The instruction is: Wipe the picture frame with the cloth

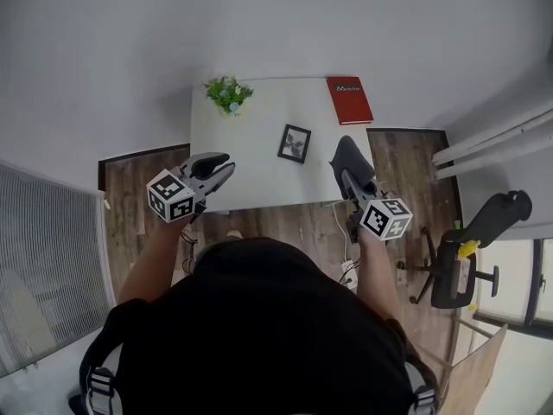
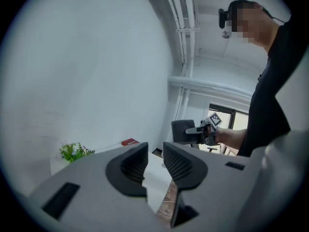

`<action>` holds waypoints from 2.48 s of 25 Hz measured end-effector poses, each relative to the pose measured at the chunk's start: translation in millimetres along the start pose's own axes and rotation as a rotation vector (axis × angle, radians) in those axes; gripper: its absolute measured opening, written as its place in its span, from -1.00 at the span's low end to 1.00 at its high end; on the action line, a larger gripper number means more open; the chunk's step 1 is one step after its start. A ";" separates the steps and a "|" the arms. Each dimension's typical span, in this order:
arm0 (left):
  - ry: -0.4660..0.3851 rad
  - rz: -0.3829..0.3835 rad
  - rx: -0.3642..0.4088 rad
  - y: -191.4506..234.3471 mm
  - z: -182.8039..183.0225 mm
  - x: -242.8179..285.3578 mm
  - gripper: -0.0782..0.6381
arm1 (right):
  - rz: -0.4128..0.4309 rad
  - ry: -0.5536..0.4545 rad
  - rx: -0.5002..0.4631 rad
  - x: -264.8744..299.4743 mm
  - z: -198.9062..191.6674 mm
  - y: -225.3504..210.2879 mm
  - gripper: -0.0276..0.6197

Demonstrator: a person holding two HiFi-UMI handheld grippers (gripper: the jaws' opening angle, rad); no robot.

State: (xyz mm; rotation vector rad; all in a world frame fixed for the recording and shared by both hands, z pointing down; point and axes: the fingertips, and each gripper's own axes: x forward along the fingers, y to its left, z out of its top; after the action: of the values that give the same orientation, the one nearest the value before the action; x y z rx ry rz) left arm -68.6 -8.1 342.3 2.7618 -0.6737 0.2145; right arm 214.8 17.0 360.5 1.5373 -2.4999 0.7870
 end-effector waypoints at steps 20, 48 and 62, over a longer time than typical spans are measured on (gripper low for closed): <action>0.057 -0.091 0.005 47.3 3.3 91.4 -0.49 | -0.056 0.027 0.008 51.7 32.0 -65.5 -0.77; 0.177 -0.114 -0.035 107.9 -58.9 144.5 -0.49 | -0.111 0.177 0.024 142.2 1.5 -126.6 -0.77; 0.264 -0.120 -0.055 126.8 -114.8 164.4 -0.49 | -0.084 0.243 0.055 202.5 -25.5 -139.3 -0.77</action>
State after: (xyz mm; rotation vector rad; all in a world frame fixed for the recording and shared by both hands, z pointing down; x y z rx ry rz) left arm 7.9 -150.0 516.4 2.6441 -0.4379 0.5147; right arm 231.7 -183.0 504.5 1.4535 -2.2443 0.9730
